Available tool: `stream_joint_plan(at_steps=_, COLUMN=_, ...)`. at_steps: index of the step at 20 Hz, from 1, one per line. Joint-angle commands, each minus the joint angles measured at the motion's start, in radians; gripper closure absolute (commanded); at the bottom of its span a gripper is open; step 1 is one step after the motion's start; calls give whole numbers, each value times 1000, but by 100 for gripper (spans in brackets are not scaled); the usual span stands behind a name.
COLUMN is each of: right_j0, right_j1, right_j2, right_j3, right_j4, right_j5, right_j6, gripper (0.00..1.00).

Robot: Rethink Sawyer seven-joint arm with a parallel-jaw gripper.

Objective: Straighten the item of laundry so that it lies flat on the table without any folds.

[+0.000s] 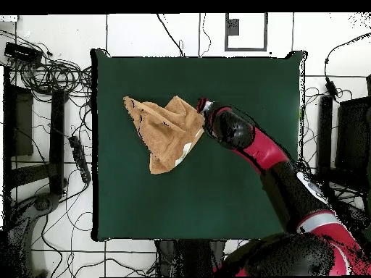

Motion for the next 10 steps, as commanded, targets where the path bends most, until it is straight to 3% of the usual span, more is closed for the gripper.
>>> stream_joint_plan(at_steps=1, right_j0=23, right_j1=-123, right_j2=-47, right_j3=199, right_j4=-21, right_j5=-43, right_j6=235, gripper=0)
stream_joint_plan(at_steps=4, right_j0=19, right_j1=-162, right_j2=-61, right_j3=247, right_j4=-11, right_j5=-42, right_j6=240, gripper=0)
stream_joint_plan(at_steps=10, right_j0=23, right_j1=-157, right_j2=-67, right_j3=261, right_j4=8, right_j5=-67, right_j6=252, gripper=0)
